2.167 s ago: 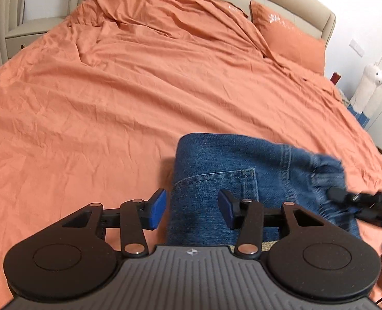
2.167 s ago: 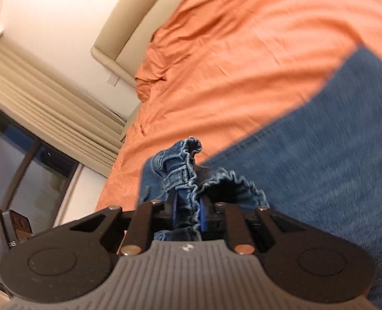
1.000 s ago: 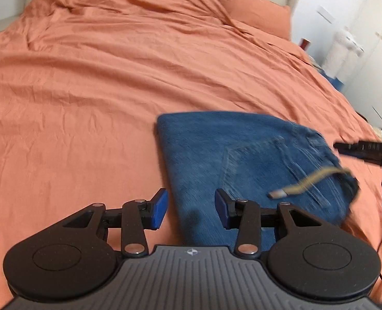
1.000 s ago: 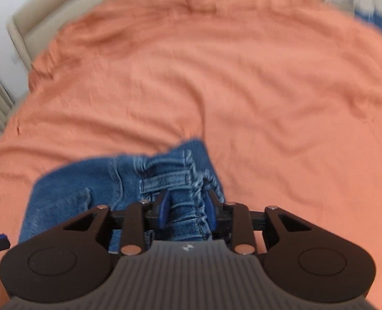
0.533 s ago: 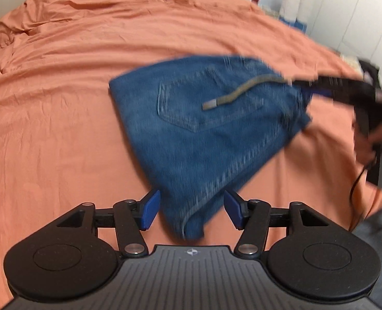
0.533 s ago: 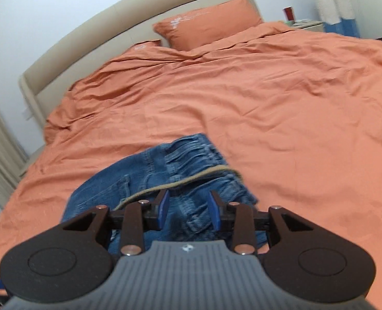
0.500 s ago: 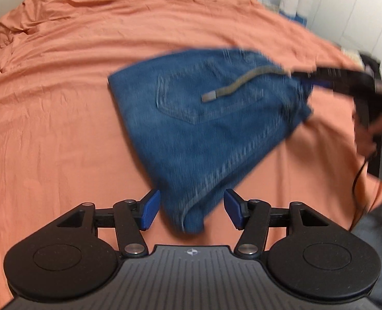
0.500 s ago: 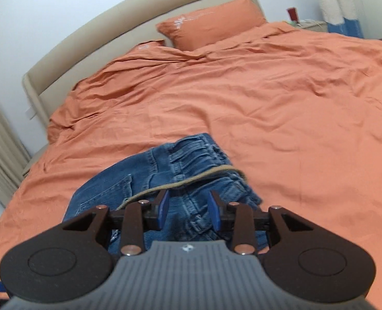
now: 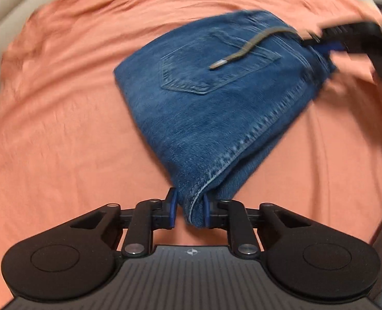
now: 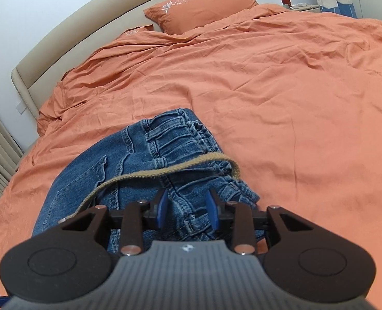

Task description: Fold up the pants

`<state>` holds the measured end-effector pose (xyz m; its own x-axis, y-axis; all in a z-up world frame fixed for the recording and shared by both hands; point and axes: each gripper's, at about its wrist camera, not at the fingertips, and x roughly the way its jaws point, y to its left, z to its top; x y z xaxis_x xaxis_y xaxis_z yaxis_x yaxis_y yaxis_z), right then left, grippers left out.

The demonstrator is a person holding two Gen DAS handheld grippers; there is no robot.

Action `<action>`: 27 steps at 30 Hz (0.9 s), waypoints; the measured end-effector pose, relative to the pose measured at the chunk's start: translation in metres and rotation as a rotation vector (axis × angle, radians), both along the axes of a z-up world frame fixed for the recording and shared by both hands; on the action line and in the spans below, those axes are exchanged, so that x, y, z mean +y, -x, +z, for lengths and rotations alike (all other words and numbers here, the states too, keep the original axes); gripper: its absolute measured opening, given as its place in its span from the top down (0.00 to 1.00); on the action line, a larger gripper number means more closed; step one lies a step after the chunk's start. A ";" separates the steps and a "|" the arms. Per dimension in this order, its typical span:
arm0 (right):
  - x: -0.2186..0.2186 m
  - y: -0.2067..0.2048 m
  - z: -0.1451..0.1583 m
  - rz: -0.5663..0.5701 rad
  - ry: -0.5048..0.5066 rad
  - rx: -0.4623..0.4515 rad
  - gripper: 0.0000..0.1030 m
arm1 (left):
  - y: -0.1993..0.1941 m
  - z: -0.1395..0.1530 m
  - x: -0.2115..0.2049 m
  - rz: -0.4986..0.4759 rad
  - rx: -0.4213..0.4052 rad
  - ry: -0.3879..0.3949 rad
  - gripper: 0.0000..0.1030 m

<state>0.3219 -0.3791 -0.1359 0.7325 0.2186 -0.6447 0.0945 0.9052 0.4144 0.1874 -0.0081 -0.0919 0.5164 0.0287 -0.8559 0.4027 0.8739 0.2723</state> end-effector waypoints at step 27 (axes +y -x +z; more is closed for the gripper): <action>-0.025 0.031 0.011 0.014 -0.045 -0.018 0.61 | 0.001 0.029 0.039 0.127 0.058 0.280 0.48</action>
<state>0.2911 -0.4042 -0.1248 0.7404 0.2574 -0.6209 0.0745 0.8867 0.4564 0.1860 0.0313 -0.0625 0.4742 -0.1510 -0.8673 0.2929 0.9561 -0.0063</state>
